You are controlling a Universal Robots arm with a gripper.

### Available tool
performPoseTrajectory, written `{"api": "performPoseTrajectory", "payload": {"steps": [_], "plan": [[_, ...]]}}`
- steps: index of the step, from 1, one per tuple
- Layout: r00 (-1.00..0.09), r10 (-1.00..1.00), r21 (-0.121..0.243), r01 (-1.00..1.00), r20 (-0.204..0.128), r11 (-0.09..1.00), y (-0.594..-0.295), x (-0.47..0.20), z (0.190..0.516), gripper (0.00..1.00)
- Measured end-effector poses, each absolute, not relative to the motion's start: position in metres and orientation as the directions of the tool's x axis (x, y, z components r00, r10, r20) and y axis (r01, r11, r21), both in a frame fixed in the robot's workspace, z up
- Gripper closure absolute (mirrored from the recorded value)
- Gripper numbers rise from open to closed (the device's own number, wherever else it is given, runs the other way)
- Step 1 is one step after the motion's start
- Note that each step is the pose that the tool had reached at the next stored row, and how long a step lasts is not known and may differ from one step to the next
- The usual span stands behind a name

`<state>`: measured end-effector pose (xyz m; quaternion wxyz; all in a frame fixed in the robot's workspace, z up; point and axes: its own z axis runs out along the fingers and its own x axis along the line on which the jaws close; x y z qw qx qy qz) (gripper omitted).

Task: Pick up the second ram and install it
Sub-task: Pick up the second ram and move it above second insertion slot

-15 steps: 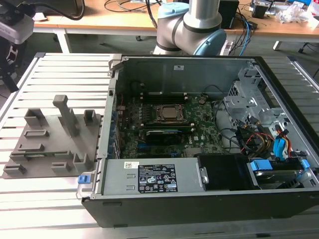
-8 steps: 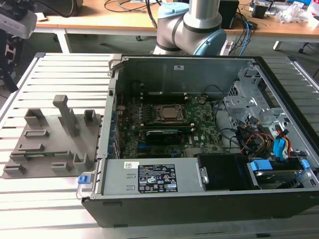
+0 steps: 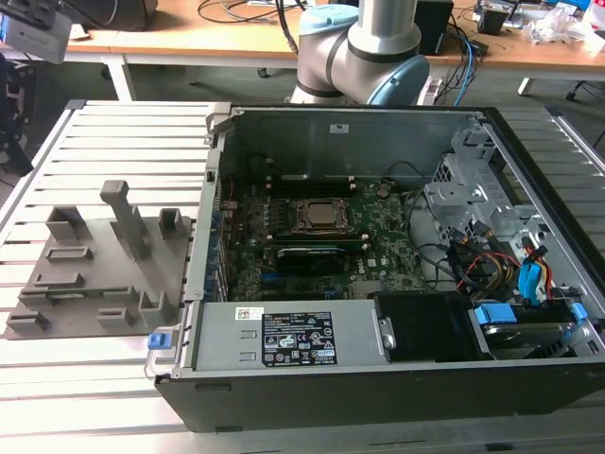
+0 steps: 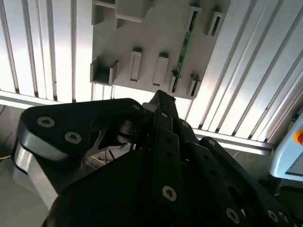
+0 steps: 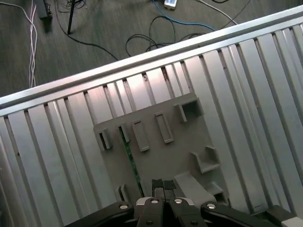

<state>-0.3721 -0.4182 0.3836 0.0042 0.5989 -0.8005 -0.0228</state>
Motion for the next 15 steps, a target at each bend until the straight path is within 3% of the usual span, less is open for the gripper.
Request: {"api": "performPoseTrajectory", "payload": {"steps": [15], "plan": [[-0.034, -0.999, 0.042, -0.999, -0.02, 0.033, -0.4182, -0.3721, 0.3836, 0.89]]}}
